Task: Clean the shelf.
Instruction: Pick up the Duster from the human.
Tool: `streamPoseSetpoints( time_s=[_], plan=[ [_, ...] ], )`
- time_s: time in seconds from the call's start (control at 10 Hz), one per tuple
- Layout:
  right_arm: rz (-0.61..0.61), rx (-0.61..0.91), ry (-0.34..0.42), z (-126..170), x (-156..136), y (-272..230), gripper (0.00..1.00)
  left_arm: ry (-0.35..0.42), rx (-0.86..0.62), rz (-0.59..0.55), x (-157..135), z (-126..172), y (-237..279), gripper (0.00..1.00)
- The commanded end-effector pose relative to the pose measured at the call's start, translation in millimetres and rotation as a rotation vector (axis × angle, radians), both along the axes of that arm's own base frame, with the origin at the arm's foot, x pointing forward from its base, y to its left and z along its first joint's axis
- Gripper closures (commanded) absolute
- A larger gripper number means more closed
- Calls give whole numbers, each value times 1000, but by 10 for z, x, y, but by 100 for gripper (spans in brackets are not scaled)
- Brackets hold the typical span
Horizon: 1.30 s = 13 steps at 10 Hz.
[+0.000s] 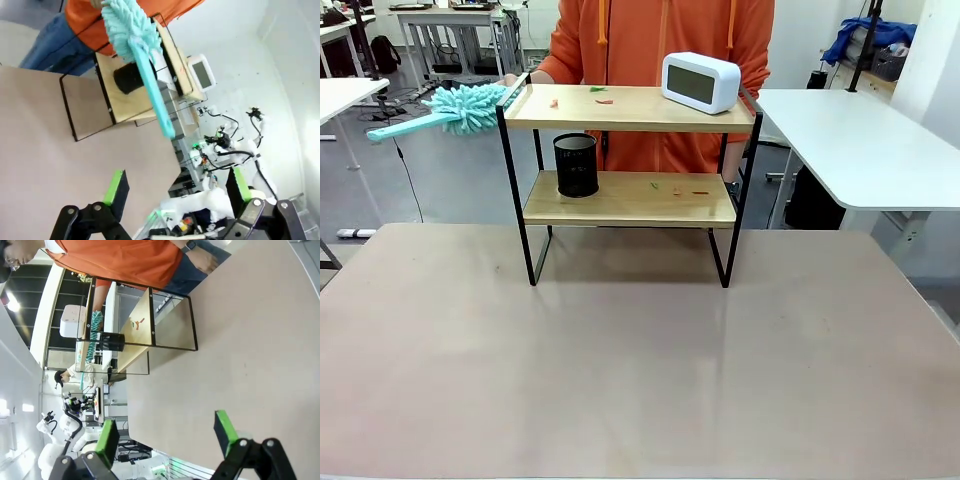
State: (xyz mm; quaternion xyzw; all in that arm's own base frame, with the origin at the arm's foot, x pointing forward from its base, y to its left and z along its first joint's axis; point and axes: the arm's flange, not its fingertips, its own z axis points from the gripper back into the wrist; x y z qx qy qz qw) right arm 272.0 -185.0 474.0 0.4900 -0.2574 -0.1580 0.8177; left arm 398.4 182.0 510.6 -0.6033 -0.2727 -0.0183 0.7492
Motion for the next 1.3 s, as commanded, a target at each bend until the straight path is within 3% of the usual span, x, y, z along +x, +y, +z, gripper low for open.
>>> streamPoseSetpoints(
  time_s=[0.0,0.3,0.6,0.8,1.2],
  plan=[
    [6,2,-36,-8,28,-2,0,77,-6,-30,570,139,24,0],
    [6,2,-36,-8,28,-2,0,206,3,-112,1189,15,-261,0],
    [6,2,-36,-8,28,-2,0,261,-21,-209,1589,-77,-690,0],
    [6,2,-36,-8,28,-2,0,263,-72,-224,1729,-163,-919,0],
    [6,2,-36,-8,28,-2,0,266,-93,-232,1717,-198,-997,0]
  ],
)
